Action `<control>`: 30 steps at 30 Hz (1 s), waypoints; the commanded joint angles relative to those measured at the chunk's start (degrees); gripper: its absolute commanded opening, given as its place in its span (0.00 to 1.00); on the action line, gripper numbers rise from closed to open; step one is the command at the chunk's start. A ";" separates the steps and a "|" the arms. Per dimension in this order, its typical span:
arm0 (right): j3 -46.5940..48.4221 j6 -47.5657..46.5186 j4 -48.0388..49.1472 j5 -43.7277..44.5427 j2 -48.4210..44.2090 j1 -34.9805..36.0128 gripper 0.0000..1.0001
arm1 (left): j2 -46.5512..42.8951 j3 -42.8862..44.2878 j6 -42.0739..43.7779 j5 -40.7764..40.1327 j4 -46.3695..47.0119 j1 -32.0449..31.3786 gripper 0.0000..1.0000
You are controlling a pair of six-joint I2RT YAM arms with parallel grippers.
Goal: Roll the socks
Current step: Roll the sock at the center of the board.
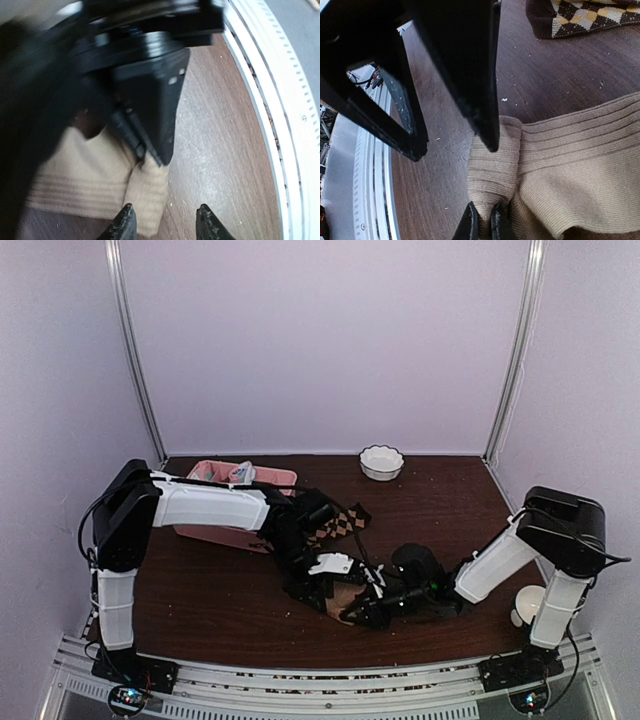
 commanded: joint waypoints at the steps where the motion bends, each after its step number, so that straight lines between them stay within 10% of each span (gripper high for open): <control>1: -3.29 2.56 -15.31 0.89 5.53 -0.98 0.00 | 2.44 0.65 3.80 -3.67 2.16 -0.90 0.41; 13: -3.50 4.49 -13.22 -0.26 4.59 -1.36 0.01 | 6.41 1.69 4.87 -7.57 2.51 -2.27 0.22; 17: -5.23 5.84 -9.24 2.26 2.38 -1.43 0.24 | 8.09 3.03 4.05 -6.63 -0.22 -2.15 0.00; 30: -16.45 -4.79 -3.82 29.04 -22.11 6.23 0.48 | 18.68 12.49 -1.27 2.51 -20.49 -0.12 0.00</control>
